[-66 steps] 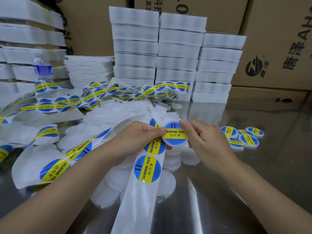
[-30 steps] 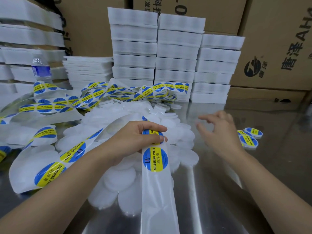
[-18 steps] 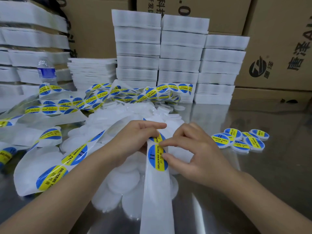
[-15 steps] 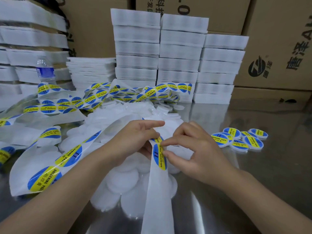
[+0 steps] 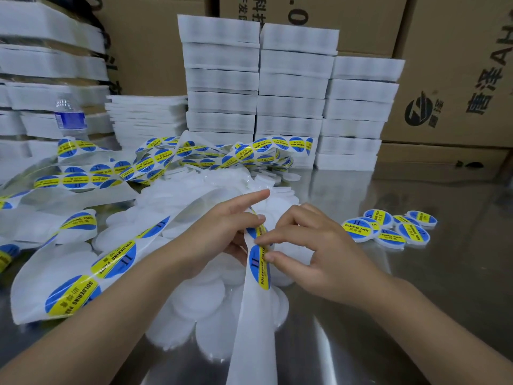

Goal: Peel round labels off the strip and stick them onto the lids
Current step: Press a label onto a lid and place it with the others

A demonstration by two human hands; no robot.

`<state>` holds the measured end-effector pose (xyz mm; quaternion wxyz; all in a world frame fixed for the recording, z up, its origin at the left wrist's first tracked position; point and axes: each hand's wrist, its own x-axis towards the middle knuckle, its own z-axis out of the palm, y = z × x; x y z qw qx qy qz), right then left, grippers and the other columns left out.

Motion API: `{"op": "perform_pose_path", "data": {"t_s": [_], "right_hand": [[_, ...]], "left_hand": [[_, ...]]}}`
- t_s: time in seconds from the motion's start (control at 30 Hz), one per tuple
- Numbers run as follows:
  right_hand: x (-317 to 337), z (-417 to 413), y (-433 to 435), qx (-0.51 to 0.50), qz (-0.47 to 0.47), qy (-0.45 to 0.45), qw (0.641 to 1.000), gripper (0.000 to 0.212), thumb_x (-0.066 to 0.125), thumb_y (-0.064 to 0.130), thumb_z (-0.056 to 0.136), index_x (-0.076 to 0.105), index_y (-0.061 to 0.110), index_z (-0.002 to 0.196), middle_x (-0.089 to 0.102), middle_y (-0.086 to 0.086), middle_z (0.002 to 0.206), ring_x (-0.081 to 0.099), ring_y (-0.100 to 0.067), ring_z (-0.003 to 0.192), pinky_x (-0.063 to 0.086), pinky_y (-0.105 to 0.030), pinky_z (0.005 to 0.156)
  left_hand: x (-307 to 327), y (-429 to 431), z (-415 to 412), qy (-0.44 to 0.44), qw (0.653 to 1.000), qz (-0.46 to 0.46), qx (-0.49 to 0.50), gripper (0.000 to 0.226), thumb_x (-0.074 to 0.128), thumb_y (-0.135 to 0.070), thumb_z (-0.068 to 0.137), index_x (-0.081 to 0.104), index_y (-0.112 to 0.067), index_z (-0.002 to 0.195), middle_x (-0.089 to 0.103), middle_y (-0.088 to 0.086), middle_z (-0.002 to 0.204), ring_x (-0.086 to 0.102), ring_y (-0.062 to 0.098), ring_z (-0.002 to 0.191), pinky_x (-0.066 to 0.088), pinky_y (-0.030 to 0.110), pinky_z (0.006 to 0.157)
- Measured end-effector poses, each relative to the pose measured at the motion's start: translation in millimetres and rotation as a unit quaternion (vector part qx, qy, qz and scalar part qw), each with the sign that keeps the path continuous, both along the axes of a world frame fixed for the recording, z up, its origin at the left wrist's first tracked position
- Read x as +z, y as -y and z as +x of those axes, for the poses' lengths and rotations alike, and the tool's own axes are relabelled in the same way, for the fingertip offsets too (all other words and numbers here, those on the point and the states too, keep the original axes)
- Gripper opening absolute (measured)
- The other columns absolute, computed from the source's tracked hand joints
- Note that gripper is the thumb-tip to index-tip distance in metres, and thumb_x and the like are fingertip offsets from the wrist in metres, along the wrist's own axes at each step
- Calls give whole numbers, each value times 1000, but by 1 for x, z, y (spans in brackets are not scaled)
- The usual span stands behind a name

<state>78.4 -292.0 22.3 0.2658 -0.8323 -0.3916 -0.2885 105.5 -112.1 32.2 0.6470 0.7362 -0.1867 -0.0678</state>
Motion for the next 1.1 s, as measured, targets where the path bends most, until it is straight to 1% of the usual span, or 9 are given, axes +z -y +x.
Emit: {"op": "perform_pose_path", "data": {"t_s": [0.17, 0.4, 0.47, 0.57, 0.67, 0.77, 0.9, 1.0, 1.1], "right_hand": [[3, -1, 2, 0, -28, -42, 999, 13, 69, 24, 79, 73, 24, 92, 56, 9, 84, 49, -11, 82, 41, -26, 73], [8, -3, 4, 17, -41, -163, 986, 13, 71, 20, 82, 65, 27, 91, 53, 18, 87, 48, -9, 89, 37, -14, 76], [10, -4, 3, 17, -18, -180, 983, 13, 73, 19, 79, 66, 27, 86, 55, 16, 86, 49, -9, 86, 39, -16, 75], [12, -6, 2, 26, 30, -211, 977, 14, 76, 15, 75, 69, 26, 77, 56, 13, 80, 49, -7, 78, 40, -19, 71], [13, -8, 1, 41, 50, -248, 967, 14, 77, 12, 74, 71, 25, 72, 57, 10, 79, 49, -6, 73, 41, -20, 70], [11, -10, -2, 39, 38, -252, 966, 17, 76, 12, 75, 70, 28, 70, 57, 11, 79, 49, -8, 73, 42, -20, 70], [10, -12, -5, 37, 22, -248, 968, 22, 75, 11, 74, 67, 30, 68, 55, 12, 73, 49, -5, 70, 39, -15, 67], [10, -10, -4, 22, 35, -244, 969, 20, 76, 11, 73, 67, 28, 67, 50, 14, 66, 48, -4, 64, 39, -16, 63], [11, -10, -2, 22, 56, -227, 972, 19, 77, 10, 72, 68, 27, 67, 46, 14, 62, 45, -5, 60, 36, -15, 61]], "left_hand": [[-1, 2, -1, -10, 999, 8, -44, 43, 46, -13, 95, 52, -44, 125, 60, -4, 68, 54, 27, 79, 52, 32, 66], [-1, 3, -2, -9, 998, 23, -49, 44, 45, -12, 95, 54, -42, 125, 50, 15, 86, 50, 27, 70, 50, 26, 51], [0, 4, -3, -3, 999, 22, -42, 45, 46, -8, 95, 54, -41, 124, 56, 13, 77, 58, 17, 57, 49, 23, 48], [0, 3, -3, 32, 999, 39, 5, 46, 49, -8, 93, 55, -45, 119, 56, -8, 52, 57, 9, 42, 47, 20, 44], [0, 3, -3, 61, 997, 47, 32, 43, 58, -24, 89, 52, -54, 118, 60, -11, 54, 60, 14, 45, 50, 23, 47], [-3, 3, -4, 79, 994, 65, 43, 59, 68, -40, 78, 42, -56, 128, 63, -7, 56, 59, 11, 48, 50, 23, 49], [0, 4, -6, 84, 993, 69, 53, 73, 69, -13, 82, 35, -45, 138, 67, -5, 56, 59, 6, 48, 47, 18, 48], [4, -1, -4, 77, 993, 47, 80, 69, 57, 8, 83, 45, -38, 135, 64, -4, 53, 60, 9, 47, 49, 19, 49], [5, -2, -2, 70, 990, 4, 125, 57, 51, 10, 84, 59, -32, 121, 58, -8, 50, 58, 7, 49, 49, 17, 50]]}}
